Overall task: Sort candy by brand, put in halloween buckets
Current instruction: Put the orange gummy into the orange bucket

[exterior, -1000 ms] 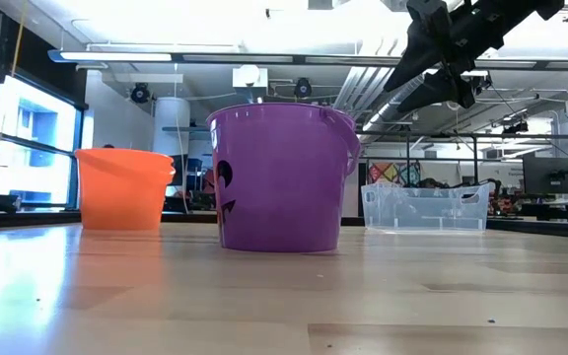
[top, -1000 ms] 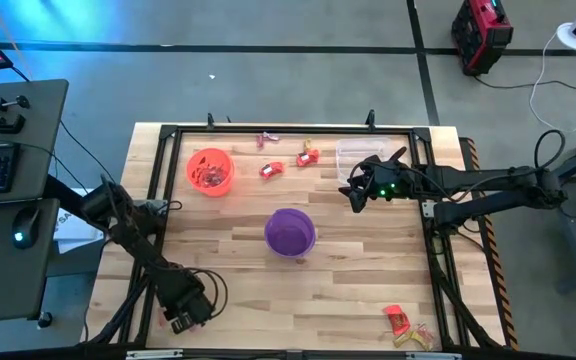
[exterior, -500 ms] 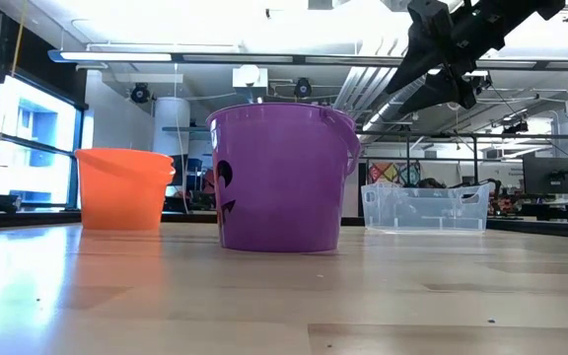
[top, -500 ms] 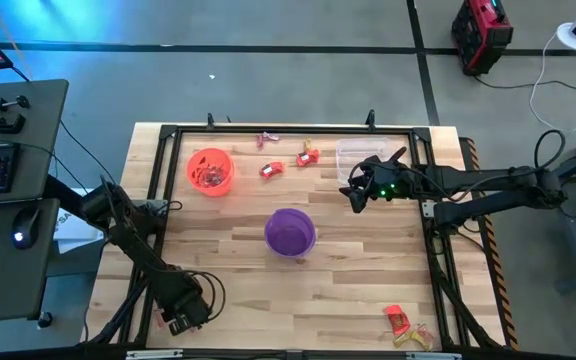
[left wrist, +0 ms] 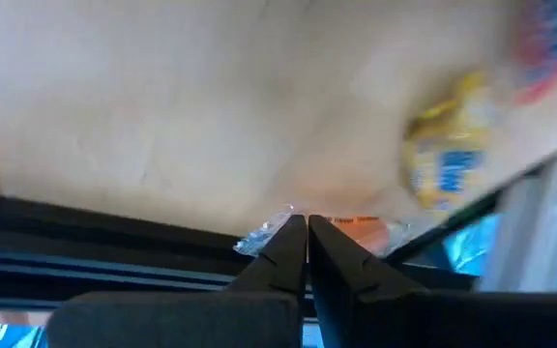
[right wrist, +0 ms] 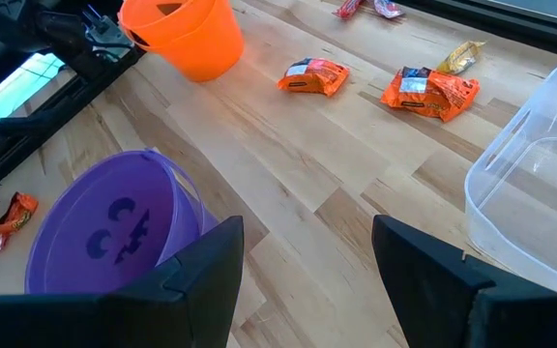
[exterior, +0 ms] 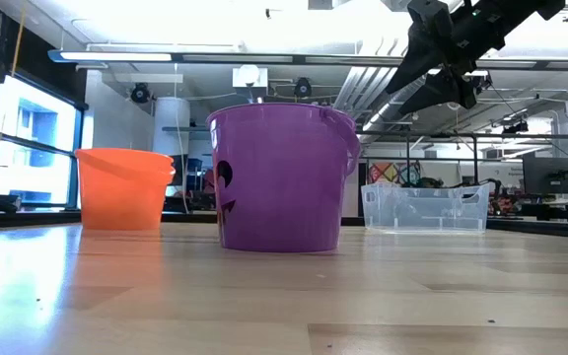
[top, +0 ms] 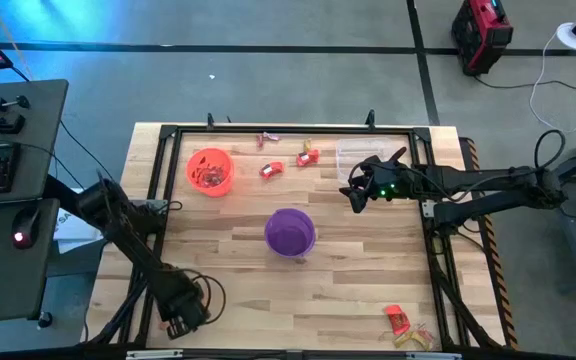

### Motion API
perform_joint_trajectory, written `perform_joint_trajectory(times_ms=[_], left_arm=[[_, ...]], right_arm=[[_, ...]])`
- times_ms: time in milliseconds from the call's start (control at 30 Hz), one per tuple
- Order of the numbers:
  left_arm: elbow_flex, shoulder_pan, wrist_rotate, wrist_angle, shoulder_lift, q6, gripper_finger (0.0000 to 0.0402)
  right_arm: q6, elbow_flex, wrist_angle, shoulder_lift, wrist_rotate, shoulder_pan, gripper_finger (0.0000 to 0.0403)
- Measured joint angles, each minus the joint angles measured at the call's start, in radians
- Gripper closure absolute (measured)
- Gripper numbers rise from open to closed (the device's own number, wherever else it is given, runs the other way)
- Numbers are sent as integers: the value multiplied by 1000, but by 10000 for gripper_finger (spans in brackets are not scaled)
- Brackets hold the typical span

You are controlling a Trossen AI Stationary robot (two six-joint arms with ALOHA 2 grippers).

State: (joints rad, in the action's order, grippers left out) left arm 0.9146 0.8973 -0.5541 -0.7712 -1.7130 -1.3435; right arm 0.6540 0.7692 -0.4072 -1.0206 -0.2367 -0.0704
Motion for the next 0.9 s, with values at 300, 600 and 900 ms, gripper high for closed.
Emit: perform_joint_trajectory(times_ms=[300,600,900], left_arm=[[3,-174,218,-121,342,12,401],[3,-527,638,-147,741,77,401],[4,-1022,898,-144,848,484,401]], right_arm=[[0,0,0,0,0,0,179],[8,0,2,0,0,0,179],[129,0,52,0,-1,0,179]])
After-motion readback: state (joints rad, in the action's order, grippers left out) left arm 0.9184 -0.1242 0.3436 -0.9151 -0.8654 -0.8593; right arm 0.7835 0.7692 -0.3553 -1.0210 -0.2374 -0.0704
